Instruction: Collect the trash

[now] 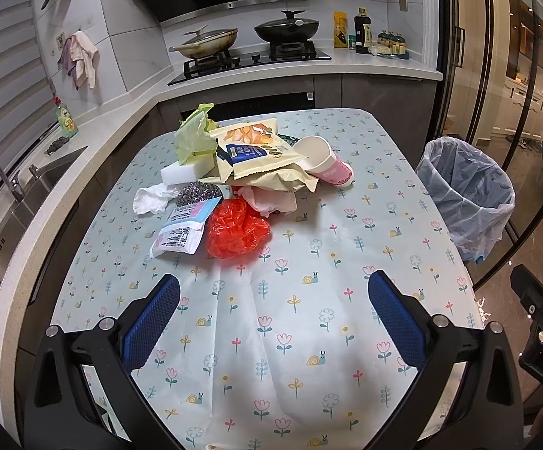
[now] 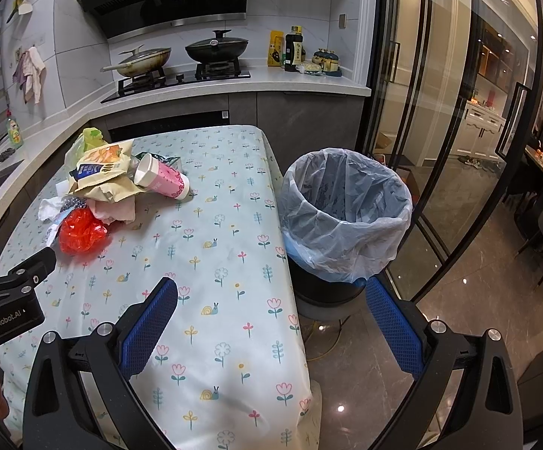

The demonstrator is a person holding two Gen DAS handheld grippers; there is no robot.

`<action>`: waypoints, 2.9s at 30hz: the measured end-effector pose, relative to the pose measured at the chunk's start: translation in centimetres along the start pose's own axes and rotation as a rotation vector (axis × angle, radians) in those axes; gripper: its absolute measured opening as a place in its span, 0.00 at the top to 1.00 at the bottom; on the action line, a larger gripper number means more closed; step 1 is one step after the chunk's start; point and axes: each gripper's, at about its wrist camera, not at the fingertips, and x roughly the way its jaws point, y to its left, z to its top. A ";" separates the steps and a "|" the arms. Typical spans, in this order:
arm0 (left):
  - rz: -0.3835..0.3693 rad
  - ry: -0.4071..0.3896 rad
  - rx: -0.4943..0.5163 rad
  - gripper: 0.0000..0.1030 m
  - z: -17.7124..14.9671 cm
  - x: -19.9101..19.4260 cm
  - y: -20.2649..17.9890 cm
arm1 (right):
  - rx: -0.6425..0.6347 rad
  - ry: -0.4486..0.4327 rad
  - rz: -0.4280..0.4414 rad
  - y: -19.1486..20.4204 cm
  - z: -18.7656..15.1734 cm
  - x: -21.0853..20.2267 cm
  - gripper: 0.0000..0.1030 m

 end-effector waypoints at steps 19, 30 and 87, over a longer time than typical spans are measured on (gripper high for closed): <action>-0.002 0.002 0.001 0.07 -0.1 0.0 0.0 | 0.000 0.000 0.001 -0.1 -0.2 0.0 0.07; -0.002 -0.001 -0.001 0.07 -0.1 -0.1 0.0 | 0.001 0.001 0.002 -0.1 -0.2 0.0 0.07; -0.071 -0.025 -0.022 0.07 0.0 0.4 1.0 | 0.011 -0.008 0.006 0.9 0.2 0.6 0.07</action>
